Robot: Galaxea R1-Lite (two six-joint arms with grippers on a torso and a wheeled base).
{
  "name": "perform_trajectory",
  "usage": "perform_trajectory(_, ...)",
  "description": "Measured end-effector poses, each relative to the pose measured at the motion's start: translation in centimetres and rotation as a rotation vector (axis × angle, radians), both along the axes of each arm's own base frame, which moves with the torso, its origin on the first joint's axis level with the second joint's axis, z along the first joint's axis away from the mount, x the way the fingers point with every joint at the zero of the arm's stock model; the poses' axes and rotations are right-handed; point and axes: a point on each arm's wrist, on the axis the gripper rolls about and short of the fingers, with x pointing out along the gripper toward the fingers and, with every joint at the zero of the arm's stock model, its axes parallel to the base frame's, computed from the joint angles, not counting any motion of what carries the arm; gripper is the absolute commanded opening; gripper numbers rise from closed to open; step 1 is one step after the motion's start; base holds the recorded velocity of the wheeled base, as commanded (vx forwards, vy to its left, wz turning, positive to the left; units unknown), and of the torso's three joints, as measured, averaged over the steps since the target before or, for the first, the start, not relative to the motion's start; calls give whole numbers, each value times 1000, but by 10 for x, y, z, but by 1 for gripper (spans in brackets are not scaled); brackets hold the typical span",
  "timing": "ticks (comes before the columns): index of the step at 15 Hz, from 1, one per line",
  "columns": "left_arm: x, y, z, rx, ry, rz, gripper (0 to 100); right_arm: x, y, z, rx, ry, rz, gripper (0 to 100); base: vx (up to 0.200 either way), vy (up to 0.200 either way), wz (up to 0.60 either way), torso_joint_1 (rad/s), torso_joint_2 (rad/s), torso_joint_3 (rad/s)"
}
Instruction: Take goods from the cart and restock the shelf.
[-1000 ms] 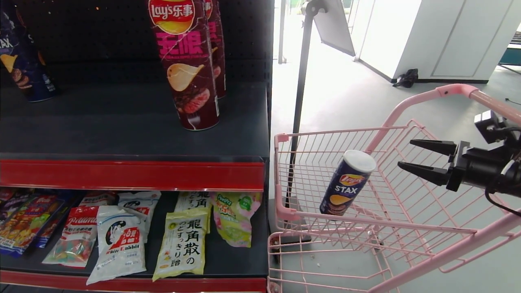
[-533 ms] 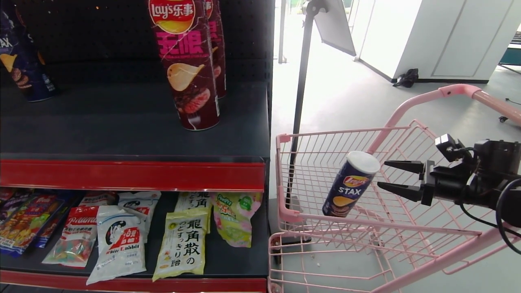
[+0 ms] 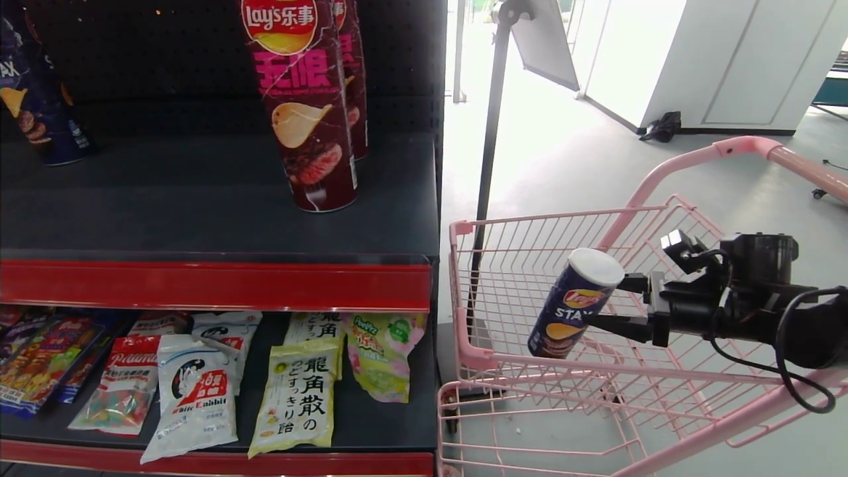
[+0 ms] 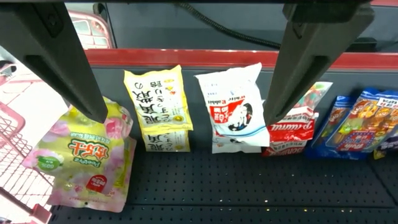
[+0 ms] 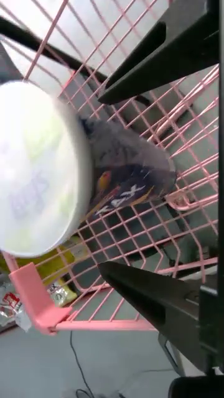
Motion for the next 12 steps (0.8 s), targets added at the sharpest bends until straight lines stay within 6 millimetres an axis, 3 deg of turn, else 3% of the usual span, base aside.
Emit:
perform_trajectory(6, 0, 0, 0, 0, 0, -1, 100, 22, 42, -3, -6, -19, 102, 100, 0, 0, 0, 0, 0, 0)
perform_trajectory(7, 0, 0, 0, 0, 0, 0, 100, 24, 46, -3, -6, -23, 113, 0, 0, 0, 0, 0, 0, 0)
perform_trajectory(12, 0, 0, 0, 0, 0, 0, 100, 33, 61, 1, -3, -49, 151, 0, 0, 0, 0, 0, 0, 0)
